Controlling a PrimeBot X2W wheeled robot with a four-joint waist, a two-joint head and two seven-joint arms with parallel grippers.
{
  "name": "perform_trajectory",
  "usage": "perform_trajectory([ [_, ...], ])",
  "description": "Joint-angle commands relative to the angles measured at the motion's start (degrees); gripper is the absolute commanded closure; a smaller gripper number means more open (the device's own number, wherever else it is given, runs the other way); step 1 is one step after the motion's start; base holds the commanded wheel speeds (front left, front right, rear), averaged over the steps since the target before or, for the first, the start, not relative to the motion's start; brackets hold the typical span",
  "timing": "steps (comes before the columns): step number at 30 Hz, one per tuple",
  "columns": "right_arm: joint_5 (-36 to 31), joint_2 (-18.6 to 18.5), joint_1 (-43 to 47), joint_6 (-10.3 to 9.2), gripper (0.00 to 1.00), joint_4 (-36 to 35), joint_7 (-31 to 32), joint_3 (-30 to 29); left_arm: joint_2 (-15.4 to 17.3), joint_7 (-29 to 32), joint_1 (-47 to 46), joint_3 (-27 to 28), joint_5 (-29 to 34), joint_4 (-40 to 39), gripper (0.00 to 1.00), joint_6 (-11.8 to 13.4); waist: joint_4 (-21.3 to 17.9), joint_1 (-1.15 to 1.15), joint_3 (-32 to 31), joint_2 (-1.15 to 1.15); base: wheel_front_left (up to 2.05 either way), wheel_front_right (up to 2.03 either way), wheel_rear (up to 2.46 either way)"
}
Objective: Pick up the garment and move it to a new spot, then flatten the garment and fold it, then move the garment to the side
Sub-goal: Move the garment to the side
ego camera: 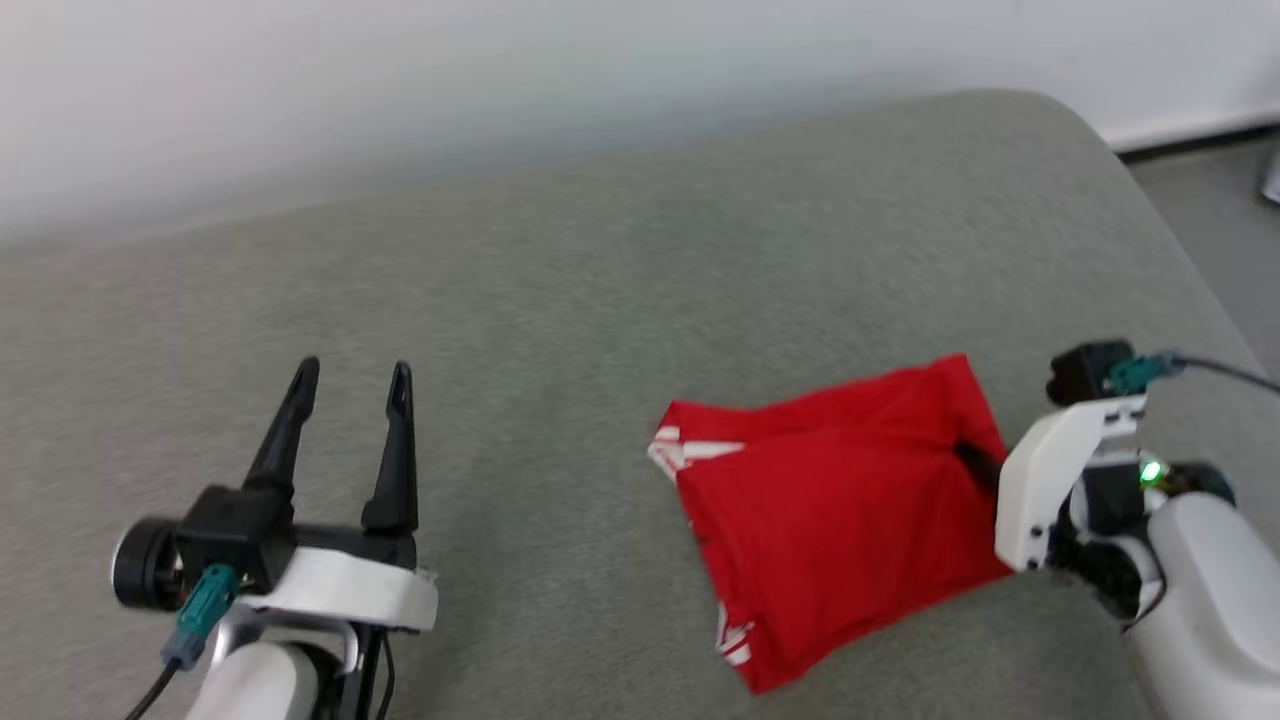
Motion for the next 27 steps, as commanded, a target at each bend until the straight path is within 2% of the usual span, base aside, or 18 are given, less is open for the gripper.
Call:
perform_trajectory([
  [1, -0.72, -0.66, -2.28, -0.04, 1.00, 1.12, -1.19, -0.01, 0.79, 0.45, -1.93, -0.20, 0.55, -0.30, 0.00, -0.72, -6.67, 0.00, 6.19, 0.00, 0.00, 0.00, 0.00],
  [7, -2.83, -4.34, -9.95, -0.05, 1.00, 7.07, -6.73, -2.09, 2.28, 3.46, -8.75, -2.50, 2.55, -2.20, 0.00, -2.95, -9.17, 0.00, 13.83, 0.00, 0.00, 0.00, 0.00],
  [12, -4.76, -7.63, -15.25, -0.05, 1.00, 12.25, -12.99, -7.40, 2.51, 5.20, -14.00, -4.58, 3.98, -2.90, 0.00, -4.85, -7.88, 0.00, 19.54, 0.00, 0.00, 0.00, 0.00],
  [17, -7.22, -9.99, -19.99, -0.05, 1.00, 16.54, -19.26, -14.45, 2.47, 5.76, -17.43, -5.40, 4.57, -3.36, 0.00, -5.69, -6.41, 0.00, 24.08, 0.00, 0.00, 0.00, 0.00],
  [25, -11.07, -8.25, -24.28, -0.05, 1.00, 23.35, -26.51, -23.83, 3.29, 6.10, -20.46, -5.67, 5.21, -3.58, 0.00, -6.32, -4.98, 0.00, 28.31, 0.00, 0.00, 0.00, 0.00],
  [26, -11.78, -8.30, -24.54, -0.04, 0.61, 24.10, -27.54, -24.46, 3.31, 6.08, -20.66, -5.75, 5.26, -3.50, 0.00, -6.39, -4.84, 0.00, 28.45, 0.00, 0.00, 0.00, 0.00],
  [27, -12.60, -8.26, -24.76, -0.04, 0.00, 24.72, -28.59, -24.90, 3.34, 6.07, -20.84, -5.81, 5.29, -3.41, 0.00, -6.42, -4.71, 0.00, 28.54, 0.00, 0.00, 0.00, 0.00],
])
